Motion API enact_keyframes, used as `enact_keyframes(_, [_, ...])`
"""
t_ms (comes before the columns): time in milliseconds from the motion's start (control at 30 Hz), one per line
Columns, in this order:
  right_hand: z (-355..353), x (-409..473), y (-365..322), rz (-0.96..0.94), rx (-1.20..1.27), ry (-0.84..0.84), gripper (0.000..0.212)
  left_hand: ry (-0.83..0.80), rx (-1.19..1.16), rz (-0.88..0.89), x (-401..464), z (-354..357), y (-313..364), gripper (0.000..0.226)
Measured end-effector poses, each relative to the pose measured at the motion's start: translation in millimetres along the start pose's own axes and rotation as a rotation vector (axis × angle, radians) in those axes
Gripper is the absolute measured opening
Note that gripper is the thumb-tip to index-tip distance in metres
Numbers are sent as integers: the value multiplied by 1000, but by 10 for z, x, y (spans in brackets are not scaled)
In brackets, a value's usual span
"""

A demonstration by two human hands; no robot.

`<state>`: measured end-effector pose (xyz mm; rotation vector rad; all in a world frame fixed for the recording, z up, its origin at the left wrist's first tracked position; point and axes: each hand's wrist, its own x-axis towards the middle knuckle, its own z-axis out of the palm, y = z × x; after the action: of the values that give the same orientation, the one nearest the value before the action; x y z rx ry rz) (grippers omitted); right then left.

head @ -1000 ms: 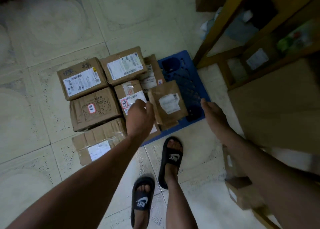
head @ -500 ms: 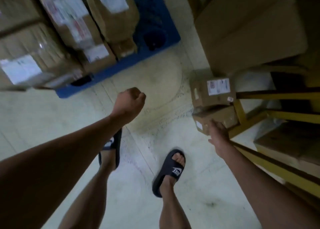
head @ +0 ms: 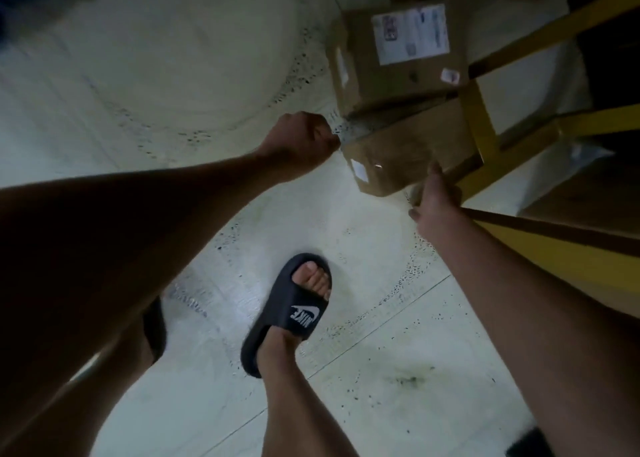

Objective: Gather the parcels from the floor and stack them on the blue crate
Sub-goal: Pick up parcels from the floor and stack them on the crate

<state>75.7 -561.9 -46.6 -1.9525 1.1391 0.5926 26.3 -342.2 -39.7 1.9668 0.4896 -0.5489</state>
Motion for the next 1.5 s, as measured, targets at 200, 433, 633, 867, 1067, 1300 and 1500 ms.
enact_keyframes(200, [100,510,150,157,319,-211,82,-30,5,143,638,801,271,42])
enact_keyframes(433, [231,448,216,140,375,-252,67,-42,93,-13,379,884,307,19])
enact_keyframes(633, [167,-165,301,33,136,-367,113,10,-10,-104,-269,413,171,45])
enact_keyframes(867, [639,-1828,12,-195,-179,-477,65,182,-200,-235,-1358,-705,-258,34])
enact_keyframes(1067, [1233,-3441,-473,-417,-336,-680,32,462,-247,-301,-2490,-2048,-490,33])
enact_keyframes(1300, [1970,-4952,-1088,-636,-450,-847,29,692,-310,-307,-3227,-3572,-638,35])
enact_keyframes(1500, [2650,-5740,-1631,-820,-559,-927,54,782,-310,-332,-3392,-4612,-890,44])
